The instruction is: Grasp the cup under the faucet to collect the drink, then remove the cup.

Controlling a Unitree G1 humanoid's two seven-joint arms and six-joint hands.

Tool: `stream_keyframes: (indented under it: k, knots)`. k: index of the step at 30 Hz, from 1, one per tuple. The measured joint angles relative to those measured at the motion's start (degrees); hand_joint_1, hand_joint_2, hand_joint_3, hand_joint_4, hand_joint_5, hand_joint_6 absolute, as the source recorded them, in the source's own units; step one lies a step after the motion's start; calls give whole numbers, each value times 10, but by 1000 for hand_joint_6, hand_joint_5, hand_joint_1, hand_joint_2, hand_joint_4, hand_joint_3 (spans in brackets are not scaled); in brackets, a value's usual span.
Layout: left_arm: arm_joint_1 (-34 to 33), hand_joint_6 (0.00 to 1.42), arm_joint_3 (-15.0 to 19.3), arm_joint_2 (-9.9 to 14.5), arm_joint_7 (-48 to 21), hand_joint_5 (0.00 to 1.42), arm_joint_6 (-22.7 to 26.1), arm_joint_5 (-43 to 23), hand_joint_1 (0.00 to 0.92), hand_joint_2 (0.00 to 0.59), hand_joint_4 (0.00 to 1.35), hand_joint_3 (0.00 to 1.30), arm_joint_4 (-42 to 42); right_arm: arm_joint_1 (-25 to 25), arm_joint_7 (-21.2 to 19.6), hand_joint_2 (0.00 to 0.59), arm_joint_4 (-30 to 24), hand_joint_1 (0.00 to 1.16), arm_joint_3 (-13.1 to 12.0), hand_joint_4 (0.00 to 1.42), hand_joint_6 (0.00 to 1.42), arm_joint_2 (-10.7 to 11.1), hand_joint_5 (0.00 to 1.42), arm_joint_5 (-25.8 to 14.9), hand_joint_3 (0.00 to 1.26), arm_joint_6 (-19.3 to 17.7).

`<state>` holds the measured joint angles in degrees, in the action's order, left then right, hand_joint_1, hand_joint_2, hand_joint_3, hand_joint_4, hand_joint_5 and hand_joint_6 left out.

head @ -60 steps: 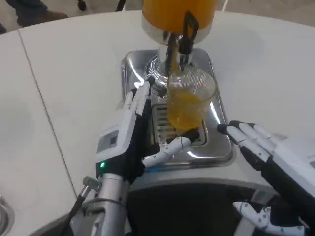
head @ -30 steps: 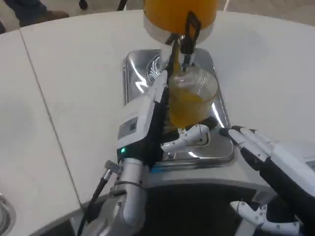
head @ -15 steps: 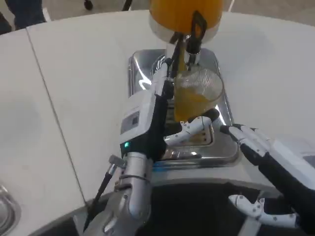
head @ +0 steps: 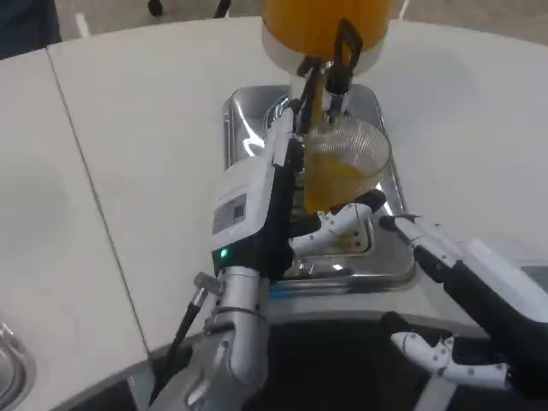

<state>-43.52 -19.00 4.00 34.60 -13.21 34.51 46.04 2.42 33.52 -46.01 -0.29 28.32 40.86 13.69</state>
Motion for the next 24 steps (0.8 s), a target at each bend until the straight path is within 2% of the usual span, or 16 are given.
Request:
stream_keyframes:
  k: [12, 24]
  knots:
    - [0, 224, -3, 0, 4, 221, 19, 0, 247, 58, 0, 0, -10, -14, 1, 475, 9, 441, 6, 0, 145, -1, 25, -3, 26, 16]
    - [8, 268, -2, 8, 5, 251, 27, 1, 259, 56, 0, 0, -39, -14, 0, 483, 13, 429, 27, 0, 160, -11, 36, 1, 33, 19]
